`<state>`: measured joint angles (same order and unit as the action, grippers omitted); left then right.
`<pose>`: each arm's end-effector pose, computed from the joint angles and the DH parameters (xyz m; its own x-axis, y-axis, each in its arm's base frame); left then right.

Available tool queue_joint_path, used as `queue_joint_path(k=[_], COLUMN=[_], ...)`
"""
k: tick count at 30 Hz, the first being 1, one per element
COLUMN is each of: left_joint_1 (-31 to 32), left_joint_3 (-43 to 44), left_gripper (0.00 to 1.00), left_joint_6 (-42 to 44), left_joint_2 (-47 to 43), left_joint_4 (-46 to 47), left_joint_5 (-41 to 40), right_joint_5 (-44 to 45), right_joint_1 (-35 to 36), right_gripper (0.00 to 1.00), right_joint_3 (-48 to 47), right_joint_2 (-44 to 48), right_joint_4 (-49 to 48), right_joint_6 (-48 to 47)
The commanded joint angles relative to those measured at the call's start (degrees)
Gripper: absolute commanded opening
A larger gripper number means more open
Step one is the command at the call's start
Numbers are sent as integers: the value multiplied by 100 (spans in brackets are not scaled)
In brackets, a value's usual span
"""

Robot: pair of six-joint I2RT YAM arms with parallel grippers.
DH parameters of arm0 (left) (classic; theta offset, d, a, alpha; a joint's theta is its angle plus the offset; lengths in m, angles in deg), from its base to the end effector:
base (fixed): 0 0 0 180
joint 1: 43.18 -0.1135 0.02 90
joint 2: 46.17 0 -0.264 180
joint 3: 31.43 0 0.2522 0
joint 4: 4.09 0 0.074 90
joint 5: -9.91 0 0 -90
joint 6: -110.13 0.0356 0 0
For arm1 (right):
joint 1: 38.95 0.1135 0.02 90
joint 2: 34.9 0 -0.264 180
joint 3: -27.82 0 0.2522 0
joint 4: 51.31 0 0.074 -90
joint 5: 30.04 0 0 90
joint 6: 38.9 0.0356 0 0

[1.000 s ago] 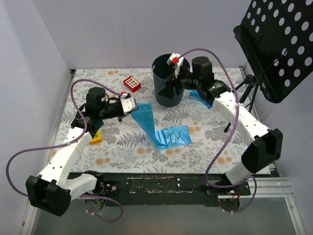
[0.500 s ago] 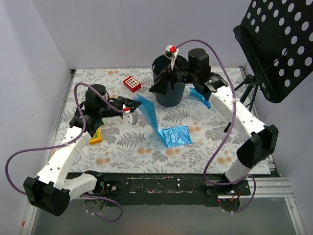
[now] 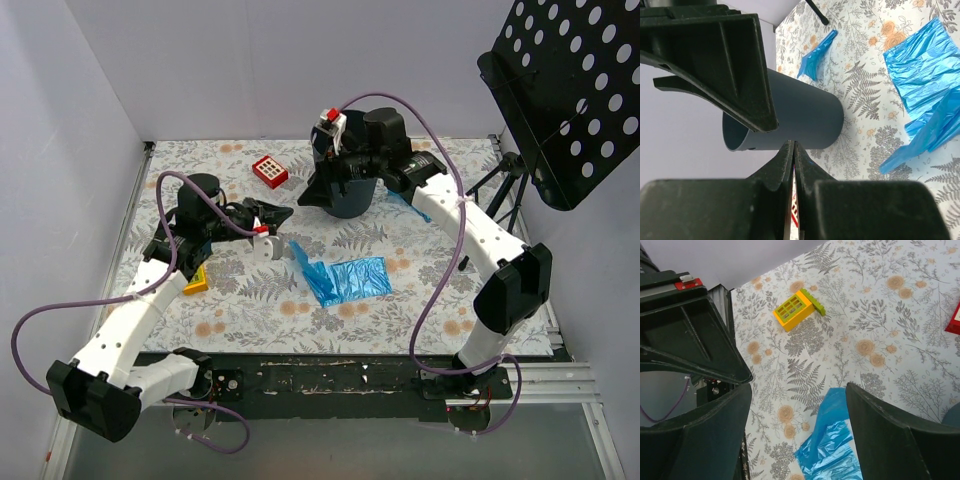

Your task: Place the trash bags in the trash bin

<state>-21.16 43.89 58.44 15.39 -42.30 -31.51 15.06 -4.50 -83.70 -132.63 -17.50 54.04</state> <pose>0.2014 -0.1102 0.3652 0.2450 0.3433 -0.9067 0.9291 0.1842 0.3208 0.3104 0.2434 0.4012 -0.3305 -0.1827 -0.9259 -0.9319 0.2186 0.2895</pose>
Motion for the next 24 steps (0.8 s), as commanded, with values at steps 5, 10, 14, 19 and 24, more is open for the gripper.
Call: queue_joint_path(k=[5,10,14,19,24], left_joint_1=[-74,-321,-654,-989,-1086], left_joint_3=[181,49,-4,435,454], left_gripper=[0,1,22,48,67], left_joint_6=[-3263,-6629,-7827,-8909,-9875], left_joint_2=[145,5,66,391,620], left_joint_4=[-639,-306,-385,-736,-737], left_joint_5=[-1595,-3227,-4143,-4568,-4147], right_joint_5=[1361,1317,1694,1836,2467], right_joint_1=[52,192,623,764,922], right_gripper=[80,84,88,91,69], right_joint_3=[1168,1654,1015,170,423], right_joint_2=[483,265,-823,-1792,-1951], right_joint_4=[499,325,306,666,719], right_joint_6=[-1242,-1148,-1059,-707,-768])
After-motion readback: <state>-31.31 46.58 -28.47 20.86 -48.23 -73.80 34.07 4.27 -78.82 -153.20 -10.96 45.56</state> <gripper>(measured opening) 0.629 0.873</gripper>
